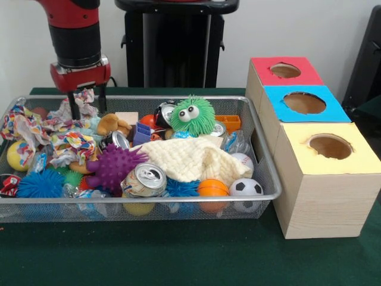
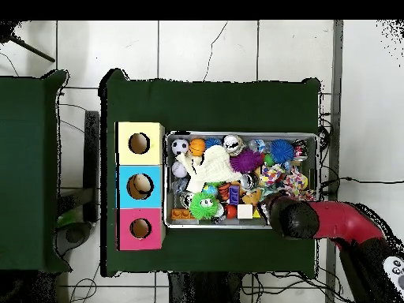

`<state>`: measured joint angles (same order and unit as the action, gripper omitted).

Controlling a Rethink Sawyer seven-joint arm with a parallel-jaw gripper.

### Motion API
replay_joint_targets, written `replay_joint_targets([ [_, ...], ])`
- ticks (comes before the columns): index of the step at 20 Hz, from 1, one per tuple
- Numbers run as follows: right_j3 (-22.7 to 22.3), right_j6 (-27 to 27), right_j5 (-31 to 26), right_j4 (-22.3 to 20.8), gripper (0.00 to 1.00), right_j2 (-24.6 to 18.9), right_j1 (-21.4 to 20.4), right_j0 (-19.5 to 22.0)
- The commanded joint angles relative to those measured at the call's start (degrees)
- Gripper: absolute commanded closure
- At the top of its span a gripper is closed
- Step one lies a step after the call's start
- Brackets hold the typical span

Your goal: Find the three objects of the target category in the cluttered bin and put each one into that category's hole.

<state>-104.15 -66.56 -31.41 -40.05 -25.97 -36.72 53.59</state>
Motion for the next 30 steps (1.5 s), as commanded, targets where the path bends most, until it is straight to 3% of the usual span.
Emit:
replay_joint_targets([
  [1, -4.42, -12.39, 4.29, 1.84, 0.00, 3.75, 1.63, -2.68],
  [11, -7.16, -13.90, 8.95, 4.12, 0.00, 6.99, 1.29, -5.15],
  [16, -4.24, -10.39, 6.40, 5.32, 0.00, 6.79, 2.52, -5.30],
  [22, -3.60, -10.73, 7.90, 5.93, 0.00, 7.68, 3.48, -6.14],
  [27, -0.27, -9.47, 6.99, 6.48, 0.00, 7.68, 6.60, -7.16],
  [30, 0.18, -8.94, 6.26, 6.99, 0.00, 7.81, 5.96, -7.96],
])
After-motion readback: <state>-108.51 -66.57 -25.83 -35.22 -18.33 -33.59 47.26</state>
